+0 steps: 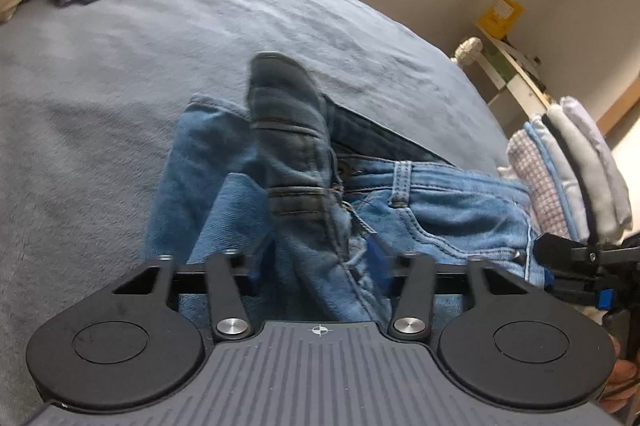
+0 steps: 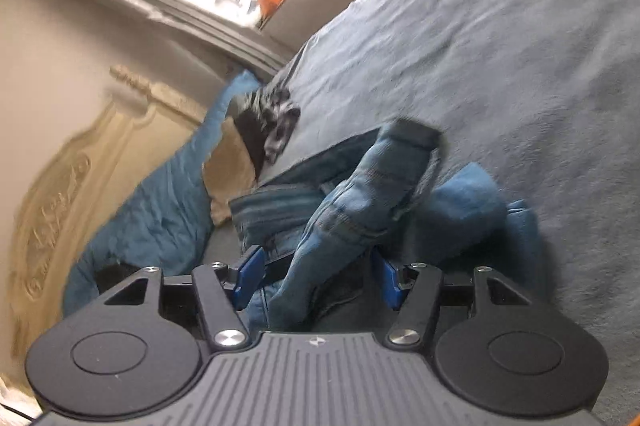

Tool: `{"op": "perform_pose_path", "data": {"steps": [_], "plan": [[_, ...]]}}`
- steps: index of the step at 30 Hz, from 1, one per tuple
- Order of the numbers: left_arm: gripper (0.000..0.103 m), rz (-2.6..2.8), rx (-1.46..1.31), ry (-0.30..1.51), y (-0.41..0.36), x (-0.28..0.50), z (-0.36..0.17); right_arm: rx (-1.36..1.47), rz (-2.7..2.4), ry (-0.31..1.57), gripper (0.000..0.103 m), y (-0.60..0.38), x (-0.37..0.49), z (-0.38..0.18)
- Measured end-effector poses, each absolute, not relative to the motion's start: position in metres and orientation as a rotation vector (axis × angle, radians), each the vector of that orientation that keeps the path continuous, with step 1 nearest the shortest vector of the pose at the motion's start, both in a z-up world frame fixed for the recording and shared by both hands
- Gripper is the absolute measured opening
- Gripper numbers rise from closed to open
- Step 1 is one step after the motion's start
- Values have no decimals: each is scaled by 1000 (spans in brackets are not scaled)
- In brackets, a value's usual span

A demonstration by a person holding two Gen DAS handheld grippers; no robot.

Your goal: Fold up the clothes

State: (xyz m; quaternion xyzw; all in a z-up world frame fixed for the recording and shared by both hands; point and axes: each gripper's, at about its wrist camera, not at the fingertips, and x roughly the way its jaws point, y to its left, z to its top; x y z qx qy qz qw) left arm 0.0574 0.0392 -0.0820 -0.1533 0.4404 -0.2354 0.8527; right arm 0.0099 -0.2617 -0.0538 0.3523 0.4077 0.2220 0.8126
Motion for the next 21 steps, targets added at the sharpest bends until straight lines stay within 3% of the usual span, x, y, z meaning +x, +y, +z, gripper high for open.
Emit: {"op": "perform_pose_path", "data": {"steps": [2, 3, 4, 6, 10, 16, 21], "plan": [[22, -507, -294, 916, 35, 56, -81, 677, 483, 903, 52, -249, 13, -52], [16, -511, -282, 905, 33, 54, -80, 615, 471, 919, 42, -242, 14, -51], [14, -519, -276, 893, 31, 53, -79, 554, 458, 935, 23, -236, 15, -49], [11, -541, -291, 865, 31, 52, -75, 444, 419, 933, 11, -228, 15, -40], [10, -666, -382, 777, 26, 52, -53, 240, 251, 768, 6, -240, 11, 14], [9, -872, -410, 537, -2, 56, 24, 6, 25, 463, 5, -254, -8, 112], [9, -863, -448, 379, 15, 58, 62, -215, -50, 248, 5, -233, -13, 148]]}}
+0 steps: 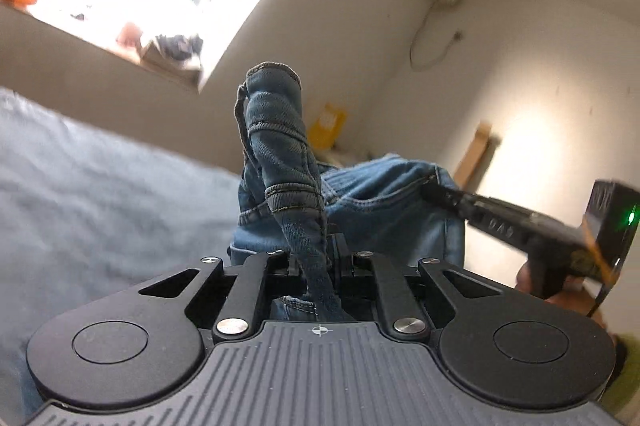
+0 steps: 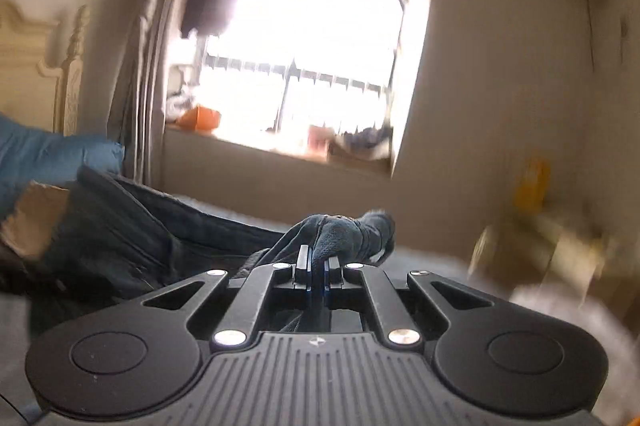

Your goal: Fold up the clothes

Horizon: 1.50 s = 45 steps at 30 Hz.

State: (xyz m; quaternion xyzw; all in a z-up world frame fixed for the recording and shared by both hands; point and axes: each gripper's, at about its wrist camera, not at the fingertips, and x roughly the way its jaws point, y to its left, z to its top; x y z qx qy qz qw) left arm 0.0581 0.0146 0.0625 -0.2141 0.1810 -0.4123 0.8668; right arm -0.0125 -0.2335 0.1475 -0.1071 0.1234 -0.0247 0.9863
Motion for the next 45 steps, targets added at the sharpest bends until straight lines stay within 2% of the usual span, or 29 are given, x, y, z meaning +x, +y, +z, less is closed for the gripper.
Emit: {"op": "perform_pose_path", "data": {"steps": [6, 14, 16, 20, 22, 24, 26, 28, 29, 33, 40, 45], "plan": [[8, -524, -437, 225, 92, 35, 66, -302, 165, 172, 5, -167, 49, 150], [8, -22, -548, 273, 231, 8, 19, -375, 589, 234, 5, -19, 156, 114], [8, 105, -595, 388, 258, 13, -13, -412, 718, 307, 7, 22, 178, 87], [11, 287, -673, 685, 299, 31, -93, -469, 779, 680, 21, 88, 246, -18], [13, 313, -734, 739, 315, 27, -116, -490, 697, 799, 21, 94, 266, -58], [22, 298, -759, 734, 327, 21, -124, -502, 615, 913, 21, 99, 285, -97], [24, 284, -749, 719, 332, 18, -122, -355, 597, 955, 24, 75, 296, -94], [27, 260, -752, 721, 333, 17, -120, -223, 563, 963, 35, 41, 297, -82], [29, 245, -756, 722, 333, 17, -120, -174, 545, 959, 44, 19, 294, -73], [38, 175, -760, 733, 322, 11, -125, -16, 456, 1000, 63, -59, 283, -55], [39, 115, -615, 772, 292, -6, -103, 230, 357, 1133, 63, -185, 190, -83], [39, 133, -460, 781, 273, -20, -67, 339, 375, 1057, 63, -257, 110, -75]]}}
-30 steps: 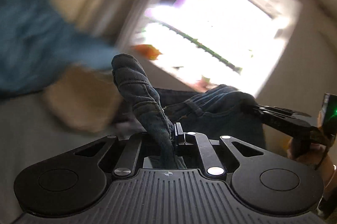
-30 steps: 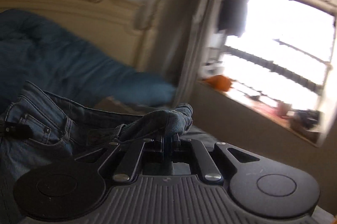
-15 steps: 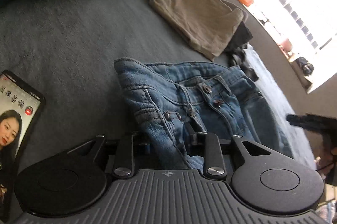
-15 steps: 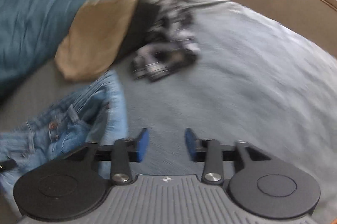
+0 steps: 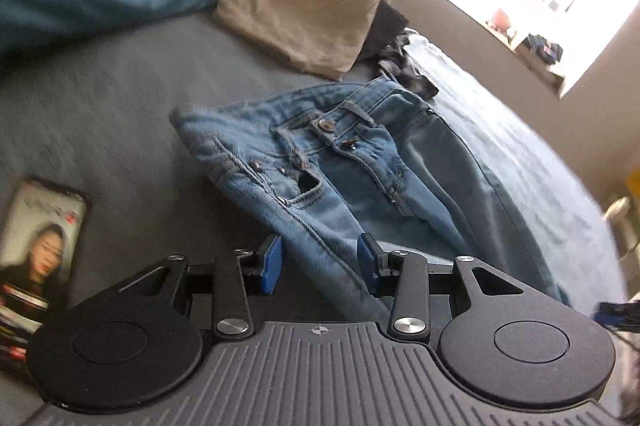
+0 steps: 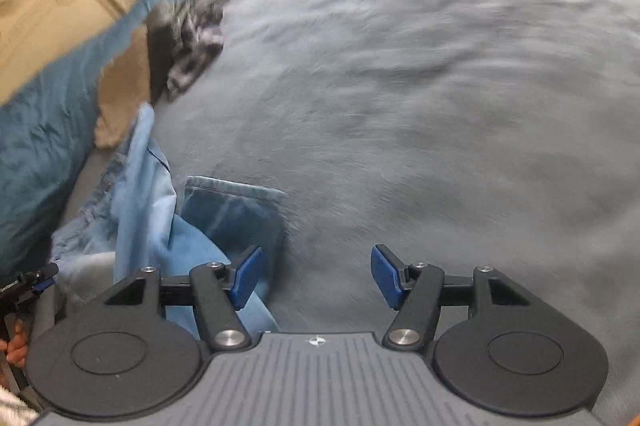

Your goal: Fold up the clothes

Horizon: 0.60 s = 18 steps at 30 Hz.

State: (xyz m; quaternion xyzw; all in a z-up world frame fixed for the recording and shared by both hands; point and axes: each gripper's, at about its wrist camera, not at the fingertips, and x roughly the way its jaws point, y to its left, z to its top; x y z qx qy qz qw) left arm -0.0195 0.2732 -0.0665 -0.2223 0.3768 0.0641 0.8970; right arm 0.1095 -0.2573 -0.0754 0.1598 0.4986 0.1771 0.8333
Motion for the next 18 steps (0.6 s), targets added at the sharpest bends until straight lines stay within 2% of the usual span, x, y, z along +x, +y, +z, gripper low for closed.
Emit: {"op": "perform_pose_path", "data": {"steps": [4, 8, 18], "plan": [[39, 135, -312, 762, 248, -20, -37, 413, 381, 946, 63, -311, 62, -64], [40, 67, -251, 790, 209, 14, -30, 345, 473, 897, 64, -314, 45, -64], [40, -15, -44, 848, 86, 98, -22, 47, 958, 745, 64, -224, 47, -36]]}}
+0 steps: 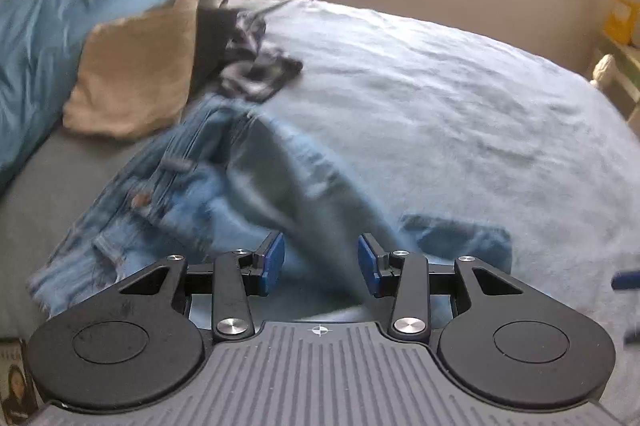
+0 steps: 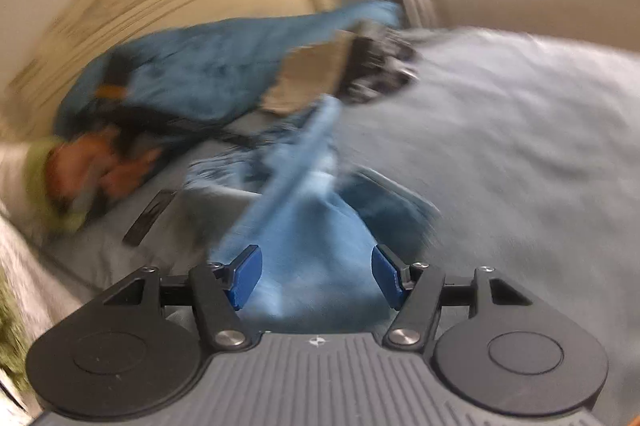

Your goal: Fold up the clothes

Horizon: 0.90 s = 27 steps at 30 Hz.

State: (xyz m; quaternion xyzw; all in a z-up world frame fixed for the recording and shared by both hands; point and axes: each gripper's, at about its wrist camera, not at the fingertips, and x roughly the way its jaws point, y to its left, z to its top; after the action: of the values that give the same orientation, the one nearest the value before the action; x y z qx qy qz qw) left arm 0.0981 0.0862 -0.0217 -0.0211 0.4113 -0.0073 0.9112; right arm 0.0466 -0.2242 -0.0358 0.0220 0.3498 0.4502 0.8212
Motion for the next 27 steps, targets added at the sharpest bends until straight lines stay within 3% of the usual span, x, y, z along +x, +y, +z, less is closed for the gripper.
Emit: {"op": "perform_pose_path", "data": {"steps": [6, 10, 14, 19, 21, 24, 27], "plan": [[40, 78, -135, 803, 62, 87, 8, -38, 1096, 839, 83, -202, 44, -32], [40, 97, -180, 778, 69, 57, 13, 61, 1052, 940, 84, -201, 40, -59], [40, 98, -140, 793, 77, 44, 11, 403, 910, 1040, 84, -222, 50, -98], [41, -42, -114, 780, 87, 35, 7, 853, 669, 1101, 77, -244, 45, -153], [56, -137, -99, 775, 88, 31, 2, 918, 613, 1175, 72, -230, 44, -175], [59, -287, -127, 759, 93, 18, -12, 850, 606, 1183, 63, -201, 54, -170], [61, -390, -162, 755, 99, 6, -25, 763, 632, 1164, 64, -169, 78, -137]]}}
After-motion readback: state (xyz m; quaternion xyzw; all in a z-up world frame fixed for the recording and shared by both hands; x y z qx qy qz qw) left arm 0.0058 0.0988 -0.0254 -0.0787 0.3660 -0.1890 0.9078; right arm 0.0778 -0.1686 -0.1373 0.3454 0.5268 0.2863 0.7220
